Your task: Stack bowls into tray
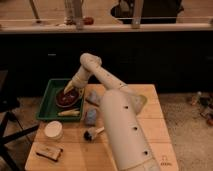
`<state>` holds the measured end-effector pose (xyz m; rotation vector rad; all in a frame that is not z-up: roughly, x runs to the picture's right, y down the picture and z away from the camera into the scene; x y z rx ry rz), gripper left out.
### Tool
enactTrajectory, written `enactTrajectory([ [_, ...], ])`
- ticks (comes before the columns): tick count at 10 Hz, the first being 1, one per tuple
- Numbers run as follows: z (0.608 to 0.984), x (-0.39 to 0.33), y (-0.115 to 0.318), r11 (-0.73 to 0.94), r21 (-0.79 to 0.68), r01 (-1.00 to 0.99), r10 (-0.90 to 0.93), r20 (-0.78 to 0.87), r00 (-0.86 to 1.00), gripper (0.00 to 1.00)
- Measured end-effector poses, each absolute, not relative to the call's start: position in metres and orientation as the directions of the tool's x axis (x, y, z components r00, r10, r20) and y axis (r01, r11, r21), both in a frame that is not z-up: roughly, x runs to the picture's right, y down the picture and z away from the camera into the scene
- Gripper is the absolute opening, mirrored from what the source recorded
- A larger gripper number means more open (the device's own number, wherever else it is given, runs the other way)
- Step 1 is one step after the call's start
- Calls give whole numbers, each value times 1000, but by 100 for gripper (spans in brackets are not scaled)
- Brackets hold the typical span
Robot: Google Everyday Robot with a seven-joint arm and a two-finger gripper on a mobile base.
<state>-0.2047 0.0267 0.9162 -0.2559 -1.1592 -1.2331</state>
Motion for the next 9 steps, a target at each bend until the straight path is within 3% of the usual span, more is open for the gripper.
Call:
enactTrajectory([
  [1,911,-205,23,379,412,828,-604,789,-116,79],
  [9,887,-196,21,365,411,835,-608,784,-121,80],
])
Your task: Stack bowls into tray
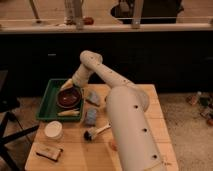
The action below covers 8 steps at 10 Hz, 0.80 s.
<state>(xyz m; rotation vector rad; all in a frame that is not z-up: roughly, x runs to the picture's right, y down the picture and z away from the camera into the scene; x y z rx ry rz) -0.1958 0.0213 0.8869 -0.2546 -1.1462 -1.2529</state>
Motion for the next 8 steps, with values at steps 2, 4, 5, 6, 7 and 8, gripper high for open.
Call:
enactTrajectory([
  [2,883,-194,22,364,411,836,-607,786,-122,80],
  [4,879,-190,24,363,410,837,-604,787,-123,80],
  [5,878,-188,25,362,408,838,-603,788,-123,80],
  [6,876,-187,26,362,408,838,-602,789,-124,80],
  [7,875,-186,27,361,407,839,-601,790,-124,80],
  [8,873,-186,27,361,407,839,-600,790,-125,80],
])
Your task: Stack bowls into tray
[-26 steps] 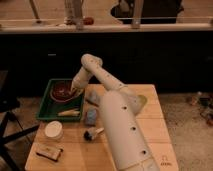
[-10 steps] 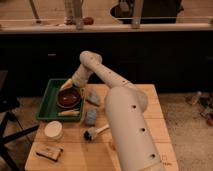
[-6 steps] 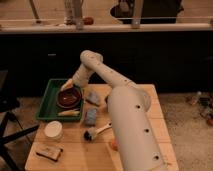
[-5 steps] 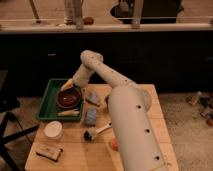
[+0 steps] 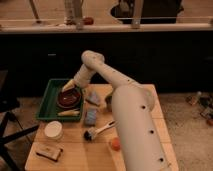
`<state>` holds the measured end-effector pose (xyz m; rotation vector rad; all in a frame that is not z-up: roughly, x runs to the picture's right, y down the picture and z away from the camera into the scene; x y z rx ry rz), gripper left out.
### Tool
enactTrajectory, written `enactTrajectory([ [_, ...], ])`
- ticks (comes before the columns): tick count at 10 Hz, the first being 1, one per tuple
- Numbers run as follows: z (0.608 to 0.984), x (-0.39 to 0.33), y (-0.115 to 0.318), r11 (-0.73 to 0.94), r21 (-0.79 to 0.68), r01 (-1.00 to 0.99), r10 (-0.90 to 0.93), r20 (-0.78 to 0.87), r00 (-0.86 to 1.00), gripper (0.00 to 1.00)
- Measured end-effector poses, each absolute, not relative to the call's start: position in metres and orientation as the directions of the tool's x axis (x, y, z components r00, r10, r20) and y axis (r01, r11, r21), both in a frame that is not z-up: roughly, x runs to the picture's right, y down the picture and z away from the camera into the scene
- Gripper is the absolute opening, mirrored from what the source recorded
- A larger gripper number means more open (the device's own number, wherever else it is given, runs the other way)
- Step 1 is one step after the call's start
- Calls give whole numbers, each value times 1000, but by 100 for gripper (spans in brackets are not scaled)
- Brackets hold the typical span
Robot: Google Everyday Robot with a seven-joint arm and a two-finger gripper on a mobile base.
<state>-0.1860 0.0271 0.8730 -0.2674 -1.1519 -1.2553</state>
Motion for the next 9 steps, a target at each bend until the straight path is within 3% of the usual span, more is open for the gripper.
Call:
enactTrajectory([
  [9,860,-173,35,351,404,845,-592,795,-135,80],
])
